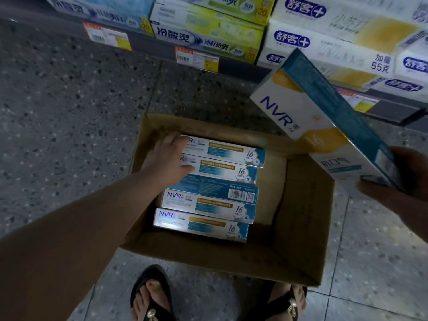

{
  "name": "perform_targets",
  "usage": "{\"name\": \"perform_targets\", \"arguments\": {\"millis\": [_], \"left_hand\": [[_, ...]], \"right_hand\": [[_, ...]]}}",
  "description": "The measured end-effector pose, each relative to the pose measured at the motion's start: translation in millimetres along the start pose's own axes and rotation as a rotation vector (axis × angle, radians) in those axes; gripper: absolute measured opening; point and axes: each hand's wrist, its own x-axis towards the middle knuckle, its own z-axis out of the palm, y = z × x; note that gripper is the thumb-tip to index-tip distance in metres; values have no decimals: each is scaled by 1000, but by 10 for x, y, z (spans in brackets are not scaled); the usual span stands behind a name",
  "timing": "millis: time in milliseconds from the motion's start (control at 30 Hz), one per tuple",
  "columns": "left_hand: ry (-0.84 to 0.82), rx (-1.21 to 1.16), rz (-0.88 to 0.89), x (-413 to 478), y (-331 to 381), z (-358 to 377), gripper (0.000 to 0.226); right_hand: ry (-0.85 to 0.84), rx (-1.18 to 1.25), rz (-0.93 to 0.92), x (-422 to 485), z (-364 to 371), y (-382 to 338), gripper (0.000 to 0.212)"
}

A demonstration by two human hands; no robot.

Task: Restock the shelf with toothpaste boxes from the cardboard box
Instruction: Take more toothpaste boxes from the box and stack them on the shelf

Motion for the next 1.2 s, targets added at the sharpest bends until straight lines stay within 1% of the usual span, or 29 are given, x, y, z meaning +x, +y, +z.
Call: {"name": "perform_targets", "arguments": {"millis": [67,167,300,367,400,433,500,600,700,767,833,900,967,1100,1200], "left_hand": [[-22,-51,-8,111,3,53,78],[-27,-105,-25,213,-20,99,84],[-51,-36,2,268,-107,136,86],[-56,6,6,287,-129,136,86],[-45,24,6,290,-124,132,85],[-30,35,6,286,-117,133,84],[-10,14,6,263,-108,146,82],[-55,-62,-11,263,-112,145,81],[-121,41,6,336,-111,108,90],[-125,113,20,357,-109,96,89],[-78,101,6,333,-109,99,79],[-11,28,-21,286,-79,90,65],[63,-18,-7,227,-16,52,54],[159,-57,111,-14,85,-112,53],[185,-156,113,-311,137,-335,55]], "right_hand": [[15,5,-31,58,79,11,88],[-11,46,-71,123,227,-49,75],[-6,64,-82,155,375,-134,67],[-10,51,-79,182,420,-139,48],[-9,32,-85,196,432,-128,44],[-5,15,-90,203,447,-127,49],[6,-5,-86,223,478,-123,49],[34,-50,-84,249,513,-150,50],[35,-87,-99,274,507,-167,48],[28,-109,-99,291,495,-190,47],[26,-128,-98,308,482,-200,47],[26,-120,-98,310,473,-225,48],[33,-98,-96,294,463,-249,48],[30,-117,-89,158,380,-352,52],[23,-136,-93,-21,264,-502,54]]}}
